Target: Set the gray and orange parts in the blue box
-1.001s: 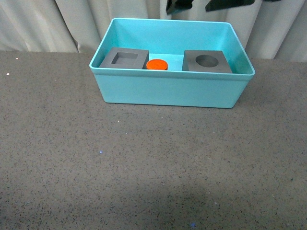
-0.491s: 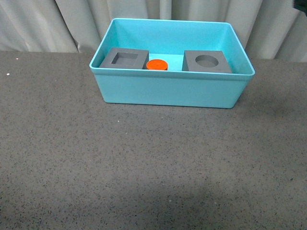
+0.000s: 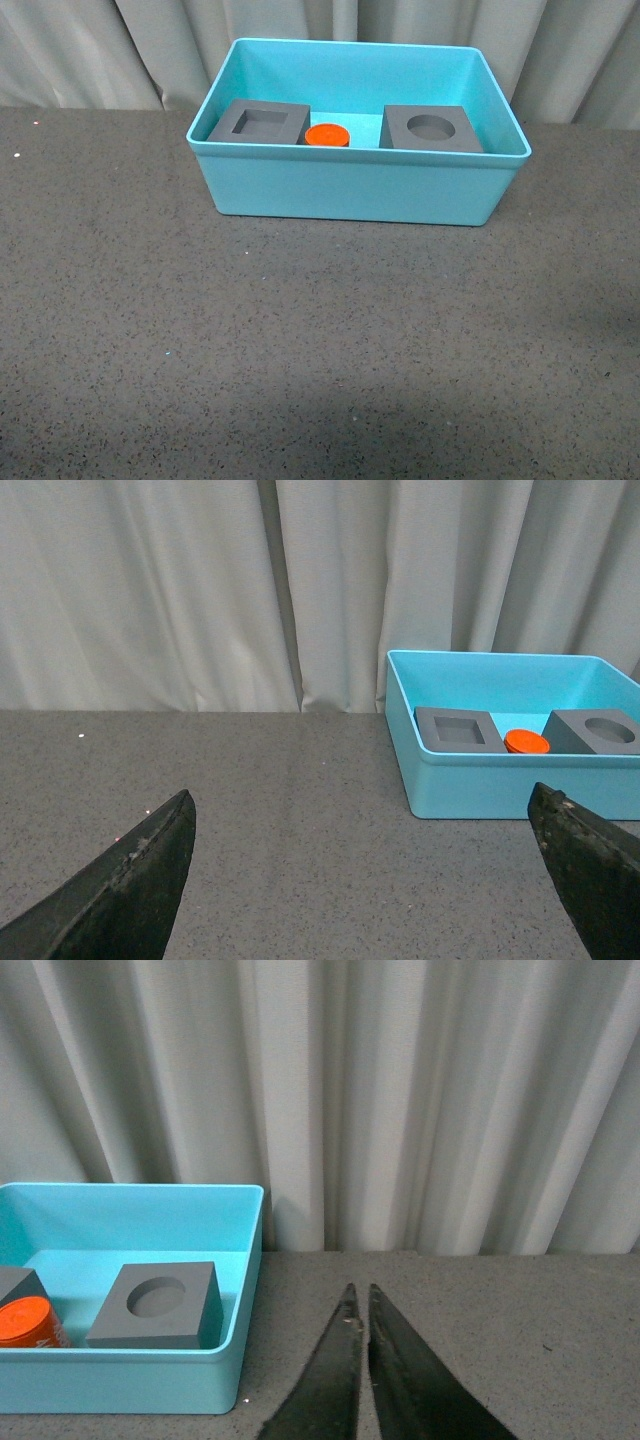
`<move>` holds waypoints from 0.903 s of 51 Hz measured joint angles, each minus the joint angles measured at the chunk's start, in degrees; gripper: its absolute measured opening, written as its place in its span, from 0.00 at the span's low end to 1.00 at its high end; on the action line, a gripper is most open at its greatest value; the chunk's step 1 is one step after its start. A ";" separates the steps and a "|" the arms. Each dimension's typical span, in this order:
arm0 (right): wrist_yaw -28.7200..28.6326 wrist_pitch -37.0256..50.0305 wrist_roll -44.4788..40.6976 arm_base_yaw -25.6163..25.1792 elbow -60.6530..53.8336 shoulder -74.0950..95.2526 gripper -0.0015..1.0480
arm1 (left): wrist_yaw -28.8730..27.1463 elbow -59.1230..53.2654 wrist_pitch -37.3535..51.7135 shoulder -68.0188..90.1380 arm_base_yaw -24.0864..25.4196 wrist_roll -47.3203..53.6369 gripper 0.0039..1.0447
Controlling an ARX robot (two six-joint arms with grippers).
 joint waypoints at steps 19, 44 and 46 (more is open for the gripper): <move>-3.52 -6.32 0.04 -3.54 -7.19 -13.42 0.01 | 0.00 0.00 0.00 0.00 0.00 0.00 0.94; -3.69 -18.51 0.02 -3.54 -12.02 -30.71 0.01 | 0.00 0.00 0.00 0.00 0.00 0.00 0.94; -3.69 -19.52 0.04 -3.54 -12.02 -31.82 0.01 | 0.00 0.00 0.00 0.00 0.00 0.00 0.94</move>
